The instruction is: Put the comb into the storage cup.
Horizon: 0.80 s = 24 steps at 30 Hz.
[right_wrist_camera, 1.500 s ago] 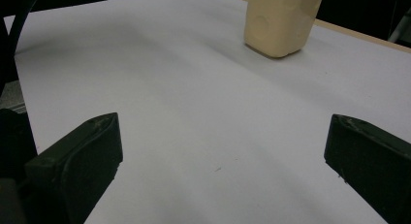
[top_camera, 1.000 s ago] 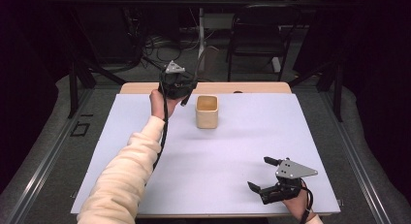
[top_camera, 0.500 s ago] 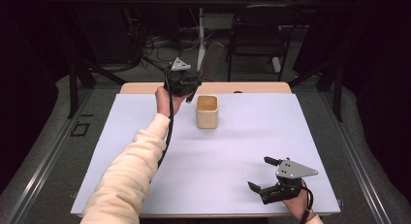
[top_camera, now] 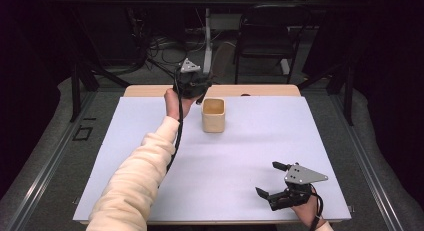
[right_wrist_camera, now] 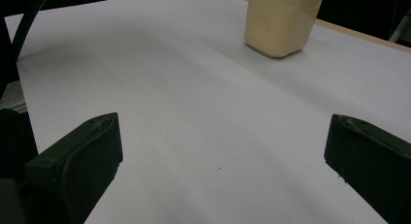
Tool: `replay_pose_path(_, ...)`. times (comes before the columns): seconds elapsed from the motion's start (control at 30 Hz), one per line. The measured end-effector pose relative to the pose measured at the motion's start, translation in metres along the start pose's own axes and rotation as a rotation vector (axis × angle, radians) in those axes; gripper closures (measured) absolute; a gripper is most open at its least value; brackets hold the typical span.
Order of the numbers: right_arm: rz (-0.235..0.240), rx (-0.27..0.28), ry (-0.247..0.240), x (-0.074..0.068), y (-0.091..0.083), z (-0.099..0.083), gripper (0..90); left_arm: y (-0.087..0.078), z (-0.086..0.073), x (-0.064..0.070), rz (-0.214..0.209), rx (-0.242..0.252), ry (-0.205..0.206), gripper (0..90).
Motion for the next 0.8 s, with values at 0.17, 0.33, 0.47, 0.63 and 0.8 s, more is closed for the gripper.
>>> replay_pose_path(0.17, 0.0, 0.0, -0.001, 0.0, 0.0, 0.0, 0.0, 0.003, 0.001, 0.002, -0.008, 0.014, 0.004, 72.4)
replay_pose_path(0.33, 0.0, -0.001, 0.001, 0.0, 0.0, 0.0, 0.0, 0.007, 0.002, 0.004, -0.01, 0.025, 0.007, 72.4)
replay_pose_path(0.47, 0.0, 0.001, 0.001, 0.0, 0.0, 0.0, 0.0, 0.009, 0.002, 0.005, -0.012, 0.032, 0.006, 72.4)
replay_pose_path(0.63, 0.001, 0.0, 0.001, 0.0, 0.0, 0.0, 0.0, 0.012, 0.002, 0.006, -0.016, 0.039, 0.002, 72.4)
replay_pose_path(0.8, 0.001, 0.0, 0.0, 0.0, 0.0, 0.0, 0.0, 0.016, 0.001, 0.008, -0.018, 0.046, -0.003, 72.4)
Point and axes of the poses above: each handheld gripper's, and its own axes: y roughly forward along the jaws, z roughly out of its top, x roughly to its right, the point moved 6 cm from there along y, roughly forward along the jaws, and after that the axes turned 14 degrees about -x, right-handed, at the moved point
